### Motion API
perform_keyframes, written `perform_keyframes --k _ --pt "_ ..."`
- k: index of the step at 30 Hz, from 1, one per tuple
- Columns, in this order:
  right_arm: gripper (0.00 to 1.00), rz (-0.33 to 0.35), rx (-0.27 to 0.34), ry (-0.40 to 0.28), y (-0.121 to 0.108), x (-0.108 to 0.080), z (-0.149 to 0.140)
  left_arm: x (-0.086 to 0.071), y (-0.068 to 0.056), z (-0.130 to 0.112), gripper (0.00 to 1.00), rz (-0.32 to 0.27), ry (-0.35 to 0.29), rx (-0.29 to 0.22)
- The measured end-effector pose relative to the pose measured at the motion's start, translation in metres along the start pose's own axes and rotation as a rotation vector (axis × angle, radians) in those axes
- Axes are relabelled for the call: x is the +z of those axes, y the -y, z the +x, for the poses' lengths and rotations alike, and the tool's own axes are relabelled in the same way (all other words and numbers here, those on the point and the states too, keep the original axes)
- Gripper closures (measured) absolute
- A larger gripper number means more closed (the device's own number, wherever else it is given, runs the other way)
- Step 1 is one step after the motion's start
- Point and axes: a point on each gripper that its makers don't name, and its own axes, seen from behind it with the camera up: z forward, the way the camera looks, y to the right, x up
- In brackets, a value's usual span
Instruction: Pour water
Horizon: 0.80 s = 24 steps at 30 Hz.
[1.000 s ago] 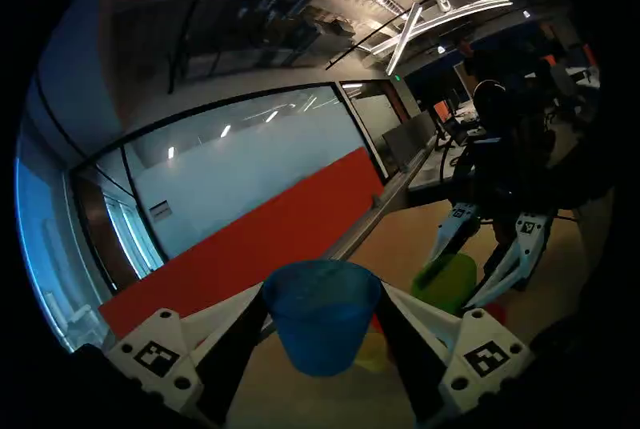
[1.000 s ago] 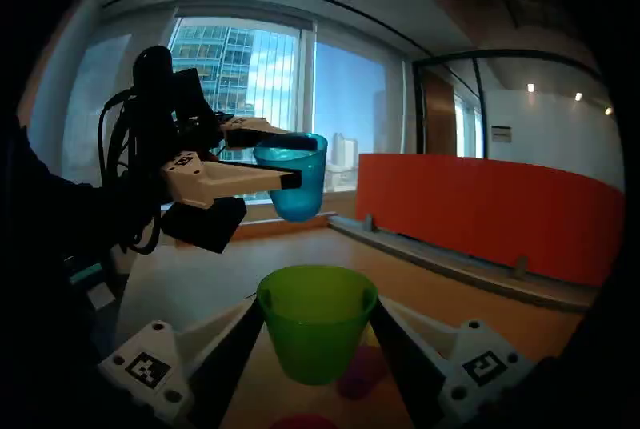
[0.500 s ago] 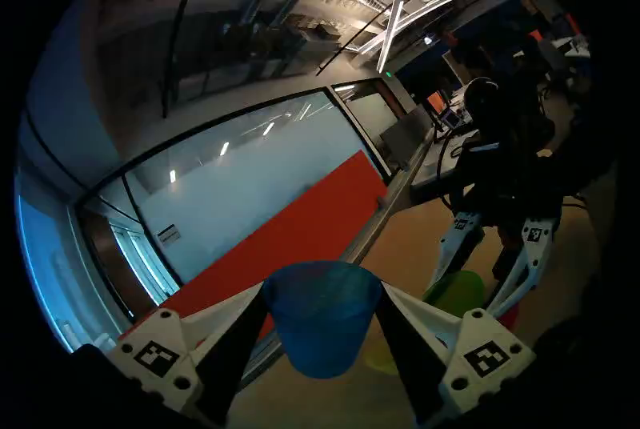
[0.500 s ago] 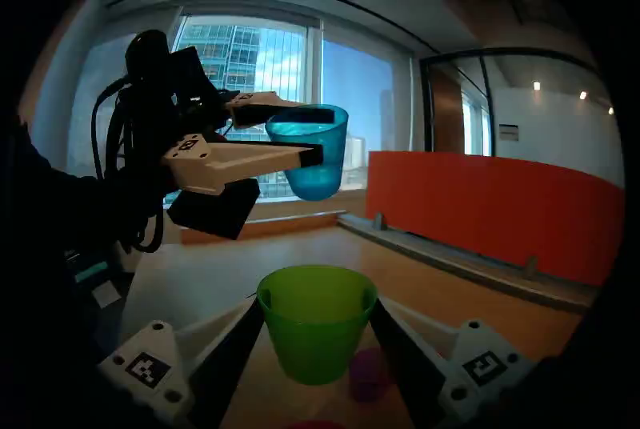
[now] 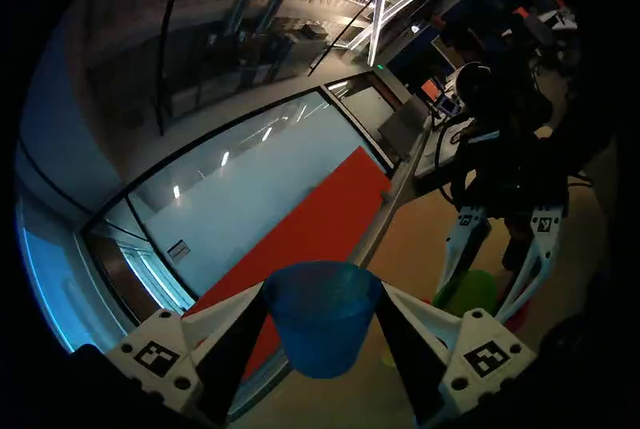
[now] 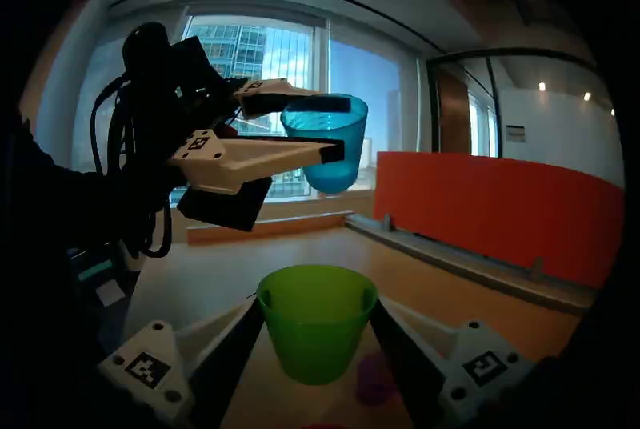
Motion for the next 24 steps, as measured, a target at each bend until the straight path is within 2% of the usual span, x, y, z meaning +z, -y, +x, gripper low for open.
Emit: perform_keyframes --k 11,24 --pt "0.09 0.022 -0.007 0.0 0.008 0.003 0.002 -0.002 0.0 0.005 0.12 0.01 0.007 0.088" --pt "0.09 0.04 -0.009 0.005 0.013 0.006 -0.001 0.0 0.003 0.011 0.12 0.022 -0.001 0.165"
